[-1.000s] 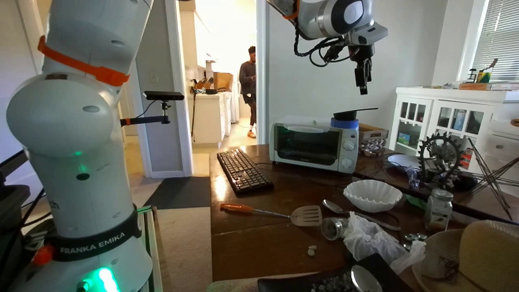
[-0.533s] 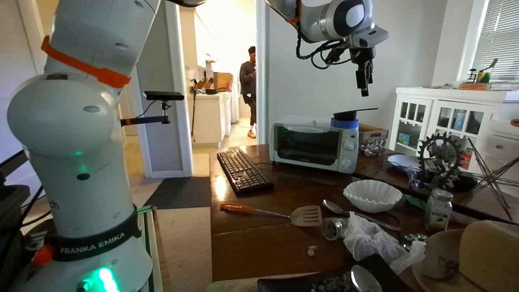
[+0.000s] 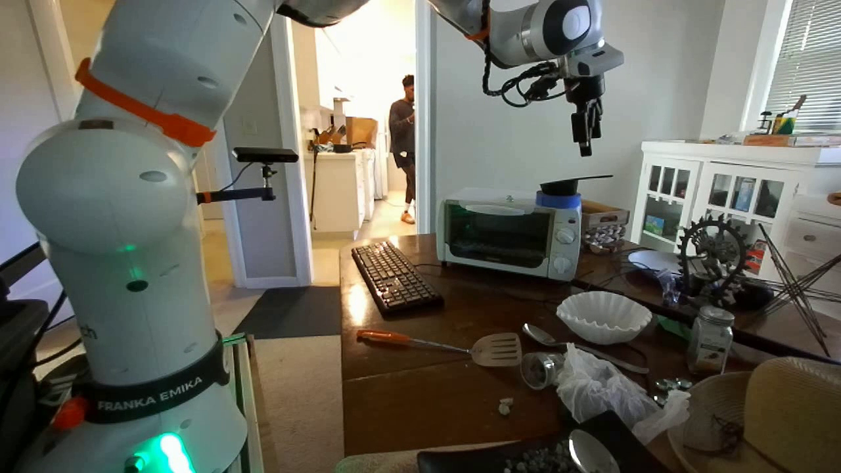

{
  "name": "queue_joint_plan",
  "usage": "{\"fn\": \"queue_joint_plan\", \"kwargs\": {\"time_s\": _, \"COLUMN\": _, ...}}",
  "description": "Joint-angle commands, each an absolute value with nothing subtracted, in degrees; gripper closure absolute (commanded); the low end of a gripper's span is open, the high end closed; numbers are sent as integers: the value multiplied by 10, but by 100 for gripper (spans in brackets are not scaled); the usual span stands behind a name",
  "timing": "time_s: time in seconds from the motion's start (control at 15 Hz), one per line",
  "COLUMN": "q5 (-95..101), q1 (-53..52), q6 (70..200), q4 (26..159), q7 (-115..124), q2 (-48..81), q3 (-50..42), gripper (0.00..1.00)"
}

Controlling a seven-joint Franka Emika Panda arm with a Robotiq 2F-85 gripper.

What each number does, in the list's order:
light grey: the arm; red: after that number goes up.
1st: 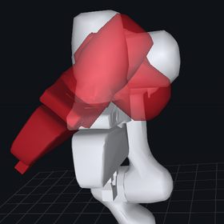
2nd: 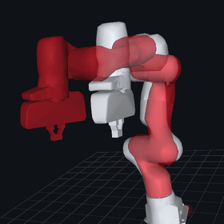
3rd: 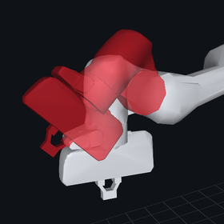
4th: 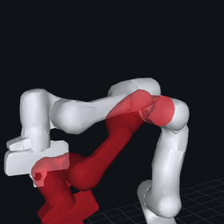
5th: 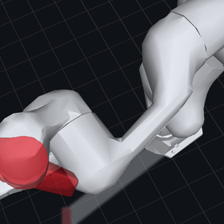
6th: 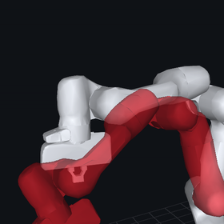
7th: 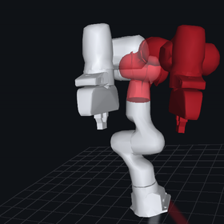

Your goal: Remove the black pot from the top of the oven

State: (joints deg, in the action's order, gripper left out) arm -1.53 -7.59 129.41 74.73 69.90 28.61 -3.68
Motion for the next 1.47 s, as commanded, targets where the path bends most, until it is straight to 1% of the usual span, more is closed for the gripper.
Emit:
{"fn": "queue_joint_plan", "kwargs": {"time_s": 0.0, "q5": 5, "q1": -83, "q6": 1239, "q4": 679, "q7": 731, "q2": 333, "q3": -46, "gripper": 0}}
{"fn": "queue_joint_plan", "kwargs": {"time_s": 0.6, "q5": 4, "q1": -82, "q6": 1195, "q4": 591, "q7": 747, "q2": 405, "q3": -54, "gripper": 0}}
{"fn": "queue_joint_plan", "kwargs": {"time_s": 1.13, "q5": 3, "q1": -82, "q6": 1159, "q4": 541, "q7": 747, "q2": 443, "q3": -54, "gripper": 0}}
{"fn": "queue_joint_plan", "kwargs": {"time_s": 1.2, "q5": 4, "q1": -82, "q6": 1156, "q4": 536, "q7": 747, "q2": 446, "q3": -54, "gripper": 9}}
{"fn": "queue_joint_plan", "kwargs": {"time_s": 1.27, "q5": 1, "q1": -83, "q6": 1155, "q4": 535, "q7": 746, "q2": 449, "q3": -56, "gripper": 12}}
{"fn": "queue_joint_plan", "kwargs": {"time_s": 1.33, "q5": 2, "q1": -83, "q6": 1150, "q4": 530, "q7": 745, "q2": 452, "q3": -57, "gripper": 21}}
{"fn": "queue_joint_plan", "kwargs": {"time_s": 1.4, "q5": 2, "q1": -83, "q6": 1148, "q4": 527, "q7": 744, "q2": 455, "q3": -57, "gripper": 18}}
